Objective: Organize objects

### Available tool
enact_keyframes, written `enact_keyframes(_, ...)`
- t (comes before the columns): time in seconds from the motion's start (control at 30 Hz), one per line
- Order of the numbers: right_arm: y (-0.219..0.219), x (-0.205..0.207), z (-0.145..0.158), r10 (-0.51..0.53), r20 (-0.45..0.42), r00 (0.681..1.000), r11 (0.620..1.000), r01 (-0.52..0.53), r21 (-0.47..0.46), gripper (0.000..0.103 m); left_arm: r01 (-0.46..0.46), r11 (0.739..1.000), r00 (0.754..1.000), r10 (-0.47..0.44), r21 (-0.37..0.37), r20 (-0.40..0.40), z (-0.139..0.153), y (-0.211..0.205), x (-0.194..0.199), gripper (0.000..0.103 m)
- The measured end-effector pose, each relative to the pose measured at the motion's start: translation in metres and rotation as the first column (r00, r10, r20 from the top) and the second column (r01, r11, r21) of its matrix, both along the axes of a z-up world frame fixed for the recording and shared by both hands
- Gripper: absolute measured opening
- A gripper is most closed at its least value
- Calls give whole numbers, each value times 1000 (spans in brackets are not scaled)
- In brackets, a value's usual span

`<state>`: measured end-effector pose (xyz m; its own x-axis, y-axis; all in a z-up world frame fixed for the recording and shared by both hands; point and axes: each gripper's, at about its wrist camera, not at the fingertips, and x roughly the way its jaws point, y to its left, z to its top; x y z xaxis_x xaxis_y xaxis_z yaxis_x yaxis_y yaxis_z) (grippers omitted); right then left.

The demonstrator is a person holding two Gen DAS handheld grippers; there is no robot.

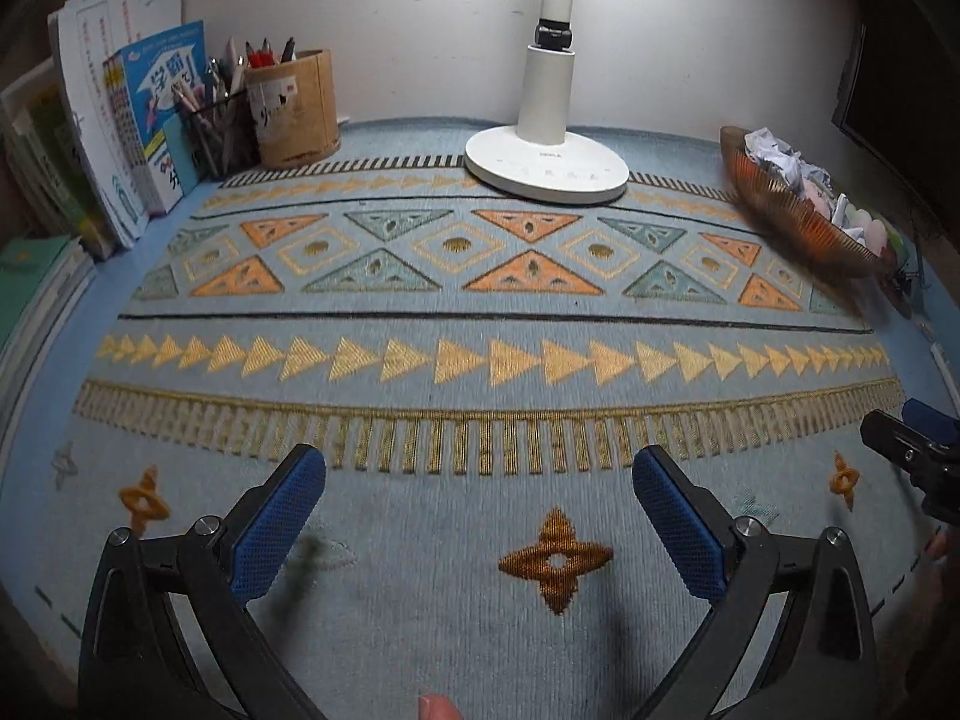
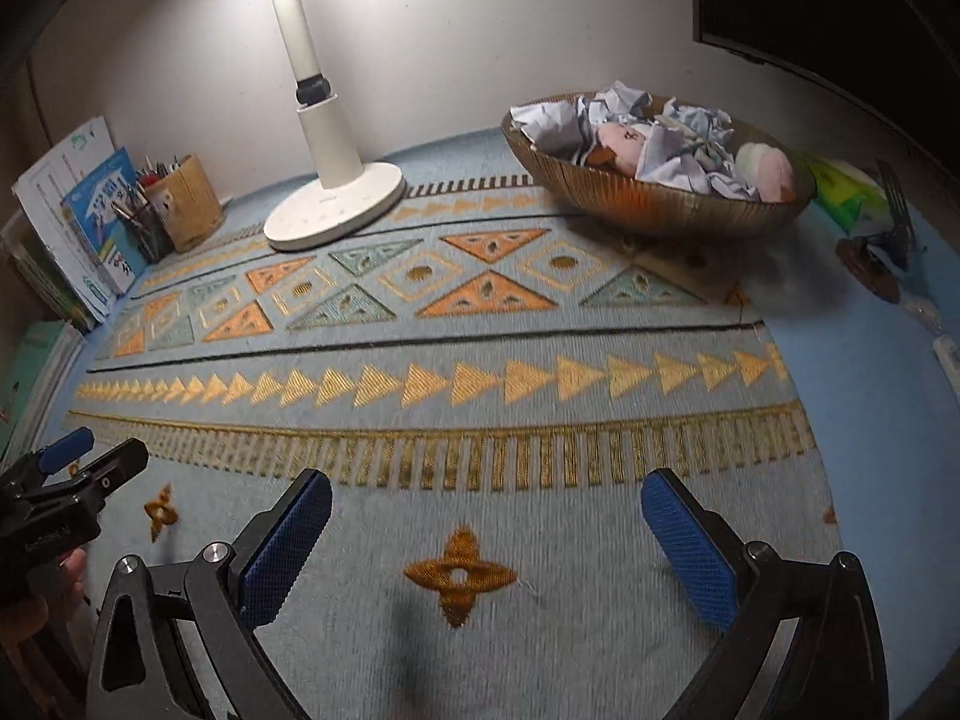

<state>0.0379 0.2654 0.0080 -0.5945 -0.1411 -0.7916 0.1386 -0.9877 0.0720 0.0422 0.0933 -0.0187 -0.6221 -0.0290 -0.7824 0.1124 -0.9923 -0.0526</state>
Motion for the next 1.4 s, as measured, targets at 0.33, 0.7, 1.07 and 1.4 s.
enact_keyframes(0.33,-6,-5,-27,66,-2,998,994,-65,87,103,22,1000,999,-21,-6,32,-22,10,-10,103)
enact_keyframes(0.7,-7,-3,-27,62,2,998,995,-62,84,103,21,999,999,-20,-42,43,-25,13,-14,103)
enact_keyframes(1.07,-6,-3,-27,62,1,998,995,-62,83,103,21,999,999,-19,-42,43,-25,14,-14,103)
enact_keyframes(1.4,-6,-3,-27,62,1,998,995,-62,83,103,21,999,999,-19,-43,43,-25,14,-14,103)
